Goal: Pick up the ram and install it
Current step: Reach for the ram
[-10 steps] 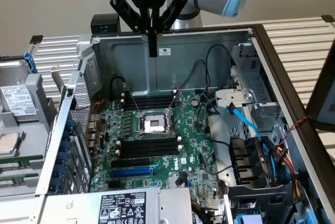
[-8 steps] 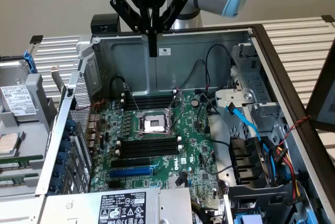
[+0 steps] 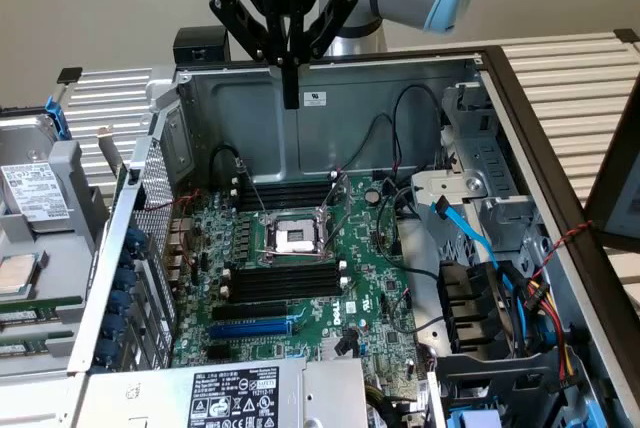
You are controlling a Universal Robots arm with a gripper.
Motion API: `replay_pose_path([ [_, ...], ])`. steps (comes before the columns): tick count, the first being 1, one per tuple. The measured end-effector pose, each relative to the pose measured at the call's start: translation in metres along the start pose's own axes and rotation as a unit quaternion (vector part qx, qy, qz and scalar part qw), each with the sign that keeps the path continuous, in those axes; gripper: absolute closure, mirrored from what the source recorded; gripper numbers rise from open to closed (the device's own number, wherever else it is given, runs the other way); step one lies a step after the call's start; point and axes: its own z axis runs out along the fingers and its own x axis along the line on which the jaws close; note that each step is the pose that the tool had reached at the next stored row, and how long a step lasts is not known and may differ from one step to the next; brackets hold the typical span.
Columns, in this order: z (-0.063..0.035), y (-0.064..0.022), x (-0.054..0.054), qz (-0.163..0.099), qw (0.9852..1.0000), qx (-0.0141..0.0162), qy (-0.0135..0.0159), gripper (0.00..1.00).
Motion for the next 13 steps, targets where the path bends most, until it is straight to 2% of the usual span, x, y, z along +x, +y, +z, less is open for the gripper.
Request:
replay_pose_path([
  [2,0.0000,0.0000,0.007,0.000,1.0000,-0.0012,0.0040,0.89],
  [4,0.0002,0.0000,0.016,0.000,1.0000,-0.0019,0.0059,0.89],
  [13,0.0048,-0.0011,0.057,0.000,1.0000,-0.0020,0.0070,0.89],
])
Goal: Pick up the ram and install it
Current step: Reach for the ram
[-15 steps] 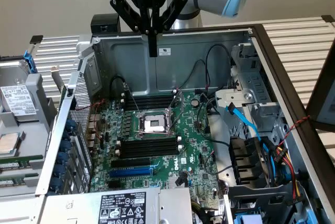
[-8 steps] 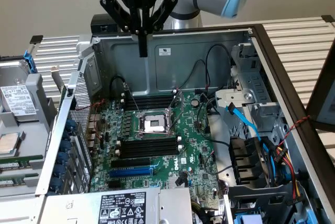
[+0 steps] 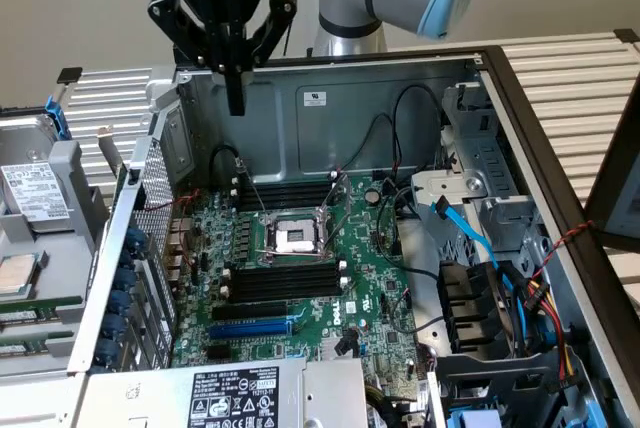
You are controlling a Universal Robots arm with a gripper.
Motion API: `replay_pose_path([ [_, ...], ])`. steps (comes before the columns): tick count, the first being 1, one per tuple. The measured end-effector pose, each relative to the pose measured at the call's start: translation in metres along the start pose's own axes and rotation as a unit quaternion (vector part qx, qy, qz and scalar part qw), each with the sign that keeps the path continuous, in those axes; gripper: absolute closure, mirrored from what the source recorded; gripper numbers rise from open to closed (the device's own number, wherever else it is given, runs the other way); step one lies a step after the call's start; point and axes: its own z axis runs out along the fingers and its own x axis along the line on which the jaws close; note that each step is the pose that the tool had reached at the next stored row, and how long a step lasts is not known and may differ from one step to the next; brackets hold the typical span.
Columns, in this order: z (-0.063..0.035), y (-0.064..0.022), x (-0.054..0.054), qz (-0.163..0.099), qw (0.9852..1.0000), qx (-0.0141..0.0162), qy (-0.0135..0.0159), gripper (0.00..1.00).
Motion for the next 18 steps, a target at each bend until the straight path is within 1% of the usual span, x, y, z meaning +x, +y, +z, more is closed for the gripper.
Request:
replay_pose_path([
  [3,0.0013,-0.0003,0.014,0.000,1.0000,0.0001,0.0011,0.89],
  [6,0.0024,-0.0007,0.027,0.000,1.0000,0.0002,0.0030,0.89],
  [9,0.0038,-0.0012,0.041,0.000,1.0000,0.0003,0.0039,0.89],
  [18,0.0102,-0.0026,0.082,0.000,1.0000,0.0003,0.0044,0.89],
])
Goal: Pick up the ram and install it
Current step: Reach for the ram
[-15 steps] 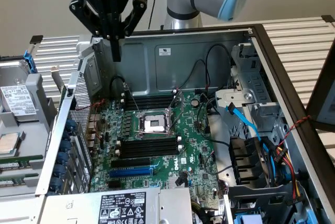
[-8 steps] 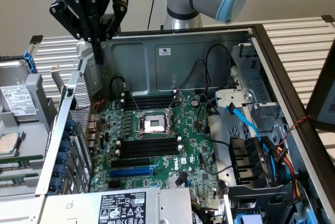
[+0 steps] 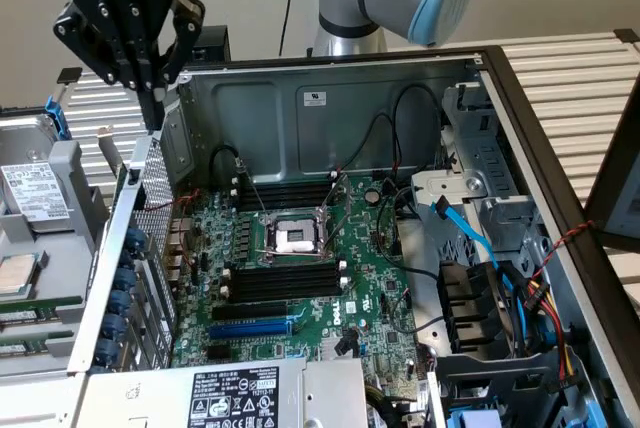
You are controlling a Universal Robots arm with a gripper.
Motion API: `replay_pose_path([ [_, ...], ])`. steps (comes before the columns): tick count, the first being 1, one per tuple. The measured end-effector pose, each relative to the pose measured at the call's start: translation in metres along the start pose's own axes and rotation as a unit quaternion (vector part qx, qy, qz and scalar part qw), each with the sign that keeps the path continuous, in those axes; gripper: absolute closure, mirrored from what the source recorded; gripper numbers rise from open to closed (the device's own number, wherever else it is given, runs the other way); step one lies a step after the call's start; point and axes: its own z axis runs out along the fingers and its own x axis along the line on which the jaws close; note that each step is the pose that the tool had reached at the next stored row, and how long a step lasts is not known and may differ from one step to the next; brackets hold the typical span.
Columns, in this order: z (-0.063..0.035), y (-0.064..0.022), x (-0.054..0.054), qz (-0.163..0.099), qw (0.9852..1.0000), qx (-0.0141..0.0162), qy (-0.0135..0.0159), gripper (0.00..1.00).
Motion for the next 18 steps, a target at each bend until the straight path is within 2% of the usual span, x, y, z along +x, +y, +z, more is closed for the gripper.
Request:
replay_pose_path([
  [18,0.0093,-0.0048,0.082,0.000,1.0000,-0.0013,0.0010,0.89],
])
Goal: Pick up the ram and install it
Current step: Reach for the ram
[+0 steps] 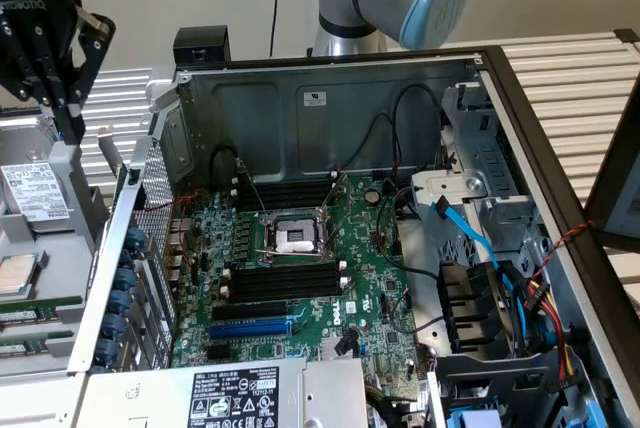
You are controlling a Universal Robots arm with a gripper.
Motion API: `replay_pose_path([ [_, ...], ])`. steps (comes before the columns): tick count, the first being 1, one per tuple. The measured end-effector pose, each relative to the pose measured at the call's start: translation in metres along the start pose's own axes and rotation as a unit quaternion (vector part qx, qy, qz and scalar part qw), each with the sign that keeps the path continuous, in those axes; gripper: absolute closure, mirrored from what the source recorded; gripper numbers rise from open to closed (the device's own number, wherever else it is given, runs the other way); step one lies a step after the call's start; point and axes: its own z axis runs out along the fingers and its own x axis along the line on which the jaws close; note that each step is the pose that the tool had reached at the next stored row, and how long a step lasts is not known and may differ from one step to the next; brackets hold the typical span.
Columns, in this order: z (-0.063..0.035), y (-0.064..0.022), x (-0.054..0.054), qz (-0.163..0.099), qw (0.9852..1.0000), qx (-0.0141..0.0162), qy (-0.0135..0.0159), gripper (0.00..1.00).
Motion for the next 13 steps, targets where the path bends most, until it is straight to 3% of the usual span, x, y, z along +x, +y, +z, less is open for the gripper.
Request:
replay_pose_path([
  [13,0.0118,-0.0048,0.059,0.000,1.0000,-0.0002,0.0001,0.89],
])
